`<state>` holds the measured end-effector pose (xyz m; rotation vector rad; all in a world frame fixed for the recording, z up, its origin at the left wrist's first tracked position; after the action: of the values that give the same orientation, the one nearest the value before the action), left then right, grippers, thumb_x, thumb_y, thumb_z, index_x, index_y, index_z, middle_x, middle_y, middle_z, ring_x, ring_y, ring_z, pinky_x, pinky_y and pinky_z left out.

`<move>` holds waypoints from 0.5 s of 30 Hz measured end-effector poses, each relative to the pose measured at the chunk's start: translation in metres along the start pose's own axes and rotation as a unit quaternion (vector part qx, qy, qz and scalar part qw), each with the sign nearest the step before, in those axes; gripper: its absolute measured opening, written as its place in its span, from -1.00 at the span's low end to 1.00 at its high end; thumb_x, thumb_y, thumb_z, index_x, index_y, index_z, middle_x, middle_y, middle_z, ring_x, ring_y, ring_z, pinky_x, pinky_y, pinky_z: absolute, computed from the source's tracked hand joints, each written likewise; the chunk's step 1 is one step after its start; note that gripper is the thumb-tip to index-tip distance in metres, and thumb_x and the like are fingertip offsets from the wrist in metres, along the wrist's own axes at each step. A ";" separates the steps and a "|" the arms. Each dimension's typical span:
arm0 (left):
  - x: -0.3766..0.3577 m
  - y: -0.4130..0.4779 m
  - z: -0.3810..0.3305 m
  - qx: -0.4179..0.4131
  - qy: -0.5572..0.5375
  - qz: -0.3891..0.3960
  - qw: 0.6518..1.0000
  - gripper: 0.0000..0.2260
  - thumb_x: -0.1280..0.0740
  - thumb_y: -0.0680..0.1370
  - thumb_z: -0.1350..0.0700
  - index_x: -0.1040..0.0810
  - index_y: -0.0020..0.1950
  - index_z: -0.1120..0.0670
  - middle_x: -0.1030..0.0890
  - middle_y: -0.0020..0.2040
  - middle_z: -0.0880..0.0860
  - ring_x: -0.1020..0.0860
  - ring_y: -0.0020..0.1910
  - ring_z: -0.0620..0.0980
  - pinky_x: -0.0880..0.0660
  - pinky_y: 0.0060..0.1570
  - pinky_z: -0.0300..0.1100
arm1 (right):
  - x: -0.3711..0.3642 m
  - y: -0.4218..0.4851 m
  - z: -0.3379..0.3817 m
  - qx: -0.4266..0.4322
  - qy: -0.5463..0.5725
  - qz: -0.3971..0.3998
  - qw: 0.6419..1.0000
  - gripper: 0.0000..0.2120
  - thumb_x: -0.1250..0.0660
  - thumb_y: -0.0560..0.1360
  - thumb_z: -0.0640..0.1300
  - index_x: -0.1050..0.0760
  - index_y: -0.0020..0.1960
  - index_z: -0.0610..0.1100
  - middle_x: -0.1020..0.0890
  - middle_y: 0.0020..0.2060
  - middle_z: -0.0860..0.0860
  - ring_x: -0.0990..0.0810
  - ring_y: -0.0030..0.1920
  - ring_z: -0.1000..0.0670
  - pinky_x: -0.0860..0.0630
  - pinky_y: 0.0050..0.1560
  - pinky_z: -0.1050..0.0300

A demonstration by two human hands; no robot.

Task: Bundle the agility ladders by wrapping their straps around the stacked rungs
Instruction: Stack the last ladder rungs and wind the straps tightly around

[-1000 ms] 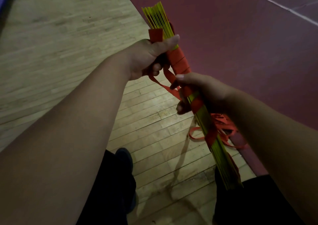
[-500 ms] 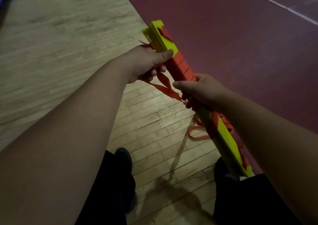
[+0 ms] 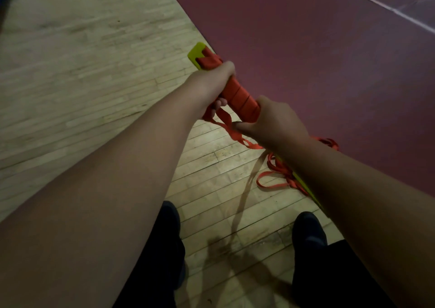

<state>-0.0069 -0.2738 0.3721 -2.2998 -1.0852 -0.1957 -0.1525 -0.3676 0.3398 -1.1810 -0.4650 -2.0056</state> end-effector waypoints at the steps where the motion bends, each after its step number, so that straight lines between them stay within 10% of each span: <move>1: 0.002 0.000 -0.004 -0.011 -0.006 0.005 1.000 -0.68 -0.39 0.50 -0.20 -0.64 -0.06 0.06 -0.57 -0.44 0.00 -0.46 -0.51 -0.07 -0.47 -0.37 -0.22 | 0.002 0.001 0.002 0.000 0.020 0.009 1.000 -0.39 -0.49 0.45 0.40 -0.47 0.25 0.00 -0.63 -0.14 0.05 -0.68 -0.25 0.01 -0.70 -0.20 -0.03; 5: 0.010 0.000 -0.018 -0.073 -0.010 0.043 0.996 -0.65 -0.39 0.51 -0.22 -0.60 -0.13 0.08 -0.52 -0.40 0.03 -0.40 -0.49 -0.04 -0.42 -0.38 -0.19 | 0.010 0.000 0.006 -0.031 0.241 0.153 0.958 -0.48 -0.41 0.55 0.36 -0.54 0.22 -0.05 -0.77 -0.13 -0.06 -0.75 -0.21 -0.09 -0.69 -0.26 0.04; 12: 0.009 -0.004 -0.025 -0.119 -0.087 0.128 0.981 -0.70 -0.38 0.58 -0.19 -0.51 -0.11 0.04 -0.48 -0.26 0.02 -0.38 -0.41 -0.08 -0.30 -0.40 -0.20 | 0.003 -0.024 0.009 -0.044 0.490 0.379 0.784 -0.26 -0.23 0.60 0.37 -0.50 0.44 -0.25 -0.64 -0.11 -0.21 -0.71 -0.11 -0.24 -0.66 -0.06 -0.11; 15: 0.009 -0.005 -0.026 -0.129 -0.087 0.137 0.978 -0.69 -0.34 0.61 -0.19 -0.49 -0.15 0.01 -0.45 -0.31 -0.02 -0.35 -0.42 -0.09 -0.28 -0.33 -0.18 | 0.000 -0.026 0.013 -0.019 0.475 0.387 0.790 -0.21 -0.18 0.61 0.42 -0.52 0.39 -0.28 -0.63 -0.18 -0.19 -0.60 -0.33 -0.08 -0.60 -0.27 0.09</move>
<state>-0.0020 -0.2797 0.3989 -2.7135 -0.8504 -0.0269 -0.1641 -0.3425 0.3482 -0.1574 0.5128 -1.5651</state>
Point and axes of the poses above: each hand's wrist, its own y-axis towards the middle knuckle, its own x-axis out of the back of the hand, z = x × y, the point moved 7 cm from there along y, towards the middle knuckle
